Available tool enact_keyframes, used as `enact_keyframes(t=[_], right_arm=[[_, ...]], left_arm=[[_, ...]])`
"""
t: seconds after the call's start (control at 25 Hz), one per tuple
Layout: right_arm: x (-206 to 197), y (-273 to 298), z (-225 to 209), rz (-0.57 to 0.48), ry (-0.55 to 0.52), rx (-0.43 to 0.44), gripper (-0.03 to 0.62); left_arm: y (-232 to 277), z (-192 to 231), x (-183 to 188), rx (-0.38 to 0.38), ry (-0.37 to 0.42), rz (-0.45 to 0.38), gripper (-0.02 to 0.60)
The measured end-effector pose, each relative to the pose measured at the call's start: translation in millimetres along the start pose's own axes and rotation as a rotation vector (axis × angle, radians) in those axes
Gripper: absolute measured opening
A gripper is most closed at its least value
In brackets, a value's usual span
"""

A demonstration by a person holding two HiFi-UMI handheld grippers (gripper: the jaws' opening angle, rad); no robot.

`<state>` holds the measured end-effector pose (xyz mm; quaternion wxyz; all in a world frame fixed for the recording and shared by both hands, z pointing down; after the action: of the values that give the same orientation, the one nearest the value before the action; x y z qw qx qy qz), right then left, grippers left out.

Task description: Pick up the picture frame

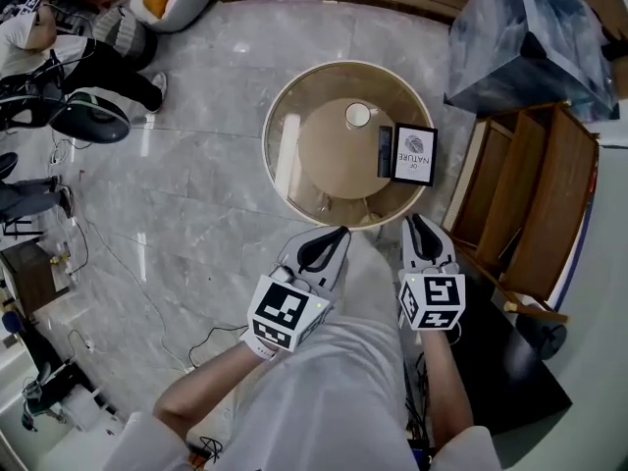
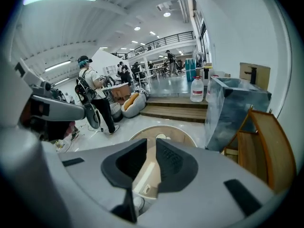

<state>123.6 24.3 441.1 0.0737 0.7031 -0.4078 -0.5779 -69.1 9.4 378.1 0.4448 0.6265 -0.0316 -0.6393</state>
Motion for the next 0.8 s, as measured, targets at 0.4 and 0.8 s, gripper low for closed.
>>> enact_keyframes(t=[0.4, 0.8], right_arm=[[-32.9, 96.4, -76.3, 0.177, -0.079, 0.066, 0.081], [-97.1, 165.2, -131.5, 0.353, -0.246, 0.176, 0.087]], left_arm=[[76.6, 29.7, -28.0, 0.045, -0.034, 0.098, 0.003], [145.9, 41.6, -85.5, 0.084, -0.076, 0.176, 0.003]])
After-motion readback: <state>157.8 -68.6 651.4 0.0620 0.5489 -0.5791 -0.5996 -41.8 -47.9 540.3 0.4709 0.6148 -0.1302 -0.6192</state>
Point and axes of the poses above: the fingertips, and each gripper's own axes: y forward along the fingers, z to its left, x out of its top, the point moved 8 cm from there along -y, backward along the fingers, and after that the axes turned 11 degrees about x, right-handed, at the moved point
